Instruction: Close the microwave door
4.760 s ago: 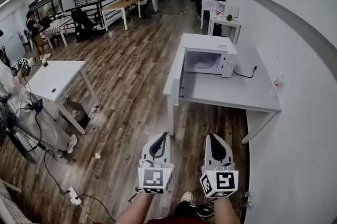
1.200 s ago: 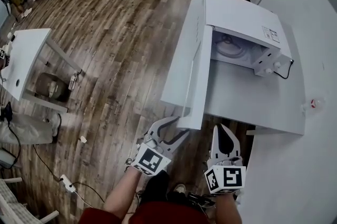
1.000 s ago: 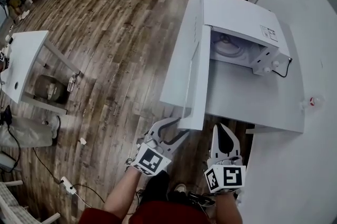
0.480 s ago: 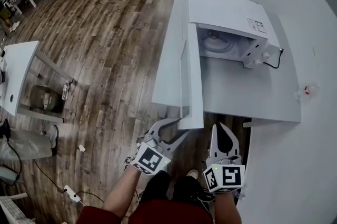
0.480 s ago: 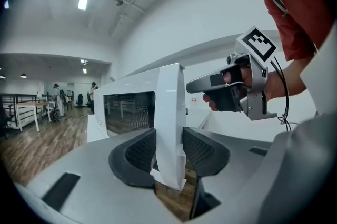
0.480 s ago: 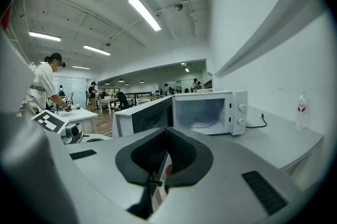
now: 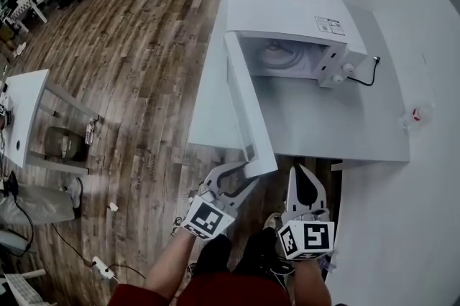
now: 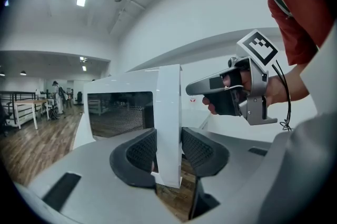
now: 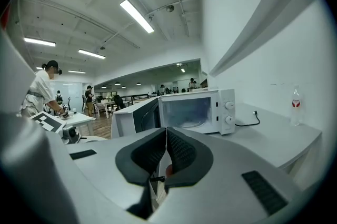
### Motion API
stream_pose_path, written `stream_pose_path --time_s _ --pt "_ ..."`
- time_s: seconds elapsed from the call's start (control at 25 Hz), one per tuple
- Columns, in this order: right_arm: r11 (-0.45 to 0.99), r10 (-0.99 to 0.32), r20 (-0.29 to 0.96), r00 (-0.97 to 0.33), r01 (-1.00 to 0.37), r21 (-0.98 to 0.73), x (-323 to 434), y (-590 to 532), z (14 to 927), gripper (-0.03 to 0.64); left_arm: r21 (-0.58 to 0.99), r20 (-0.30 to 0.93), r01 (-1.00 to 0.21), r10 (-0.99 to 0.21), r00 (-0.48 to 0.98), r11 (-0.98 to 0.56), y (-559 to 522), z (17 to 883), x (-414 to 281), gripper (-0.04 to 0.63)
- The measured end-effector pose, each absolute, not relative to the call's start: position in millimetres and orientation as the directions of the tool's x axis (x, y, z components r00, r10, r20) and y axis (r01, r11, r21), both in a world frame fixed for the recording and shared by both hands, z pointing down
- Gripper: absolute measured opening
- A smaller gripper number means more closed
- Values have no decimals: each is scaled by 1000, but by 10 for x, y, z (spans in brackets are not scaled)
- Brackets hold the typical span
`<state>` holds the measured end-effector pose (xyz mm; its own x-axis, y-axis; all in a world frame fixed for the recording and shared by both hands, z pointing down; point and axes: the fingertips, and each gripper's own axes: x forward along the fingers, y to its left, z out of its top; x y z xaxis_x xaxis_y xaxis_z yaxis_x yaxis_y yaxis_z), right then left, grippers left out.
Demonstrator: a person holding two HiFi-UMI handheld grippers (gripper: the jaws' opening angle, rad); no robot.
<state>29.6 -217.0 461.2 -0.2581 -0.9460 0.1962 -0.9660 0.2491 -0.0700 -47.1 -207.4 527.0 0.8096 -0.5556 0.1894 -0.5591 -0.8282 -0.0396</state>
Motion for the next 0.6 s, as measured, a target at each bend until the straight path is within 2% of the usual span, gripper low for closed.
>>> stream_pose_path --time_s 0.6 --pt "297 -928 207 -308 -951 -83 1233 -2432 4561 28 -34 214 -670 -660 720 -742 -2335 5216 336 153"
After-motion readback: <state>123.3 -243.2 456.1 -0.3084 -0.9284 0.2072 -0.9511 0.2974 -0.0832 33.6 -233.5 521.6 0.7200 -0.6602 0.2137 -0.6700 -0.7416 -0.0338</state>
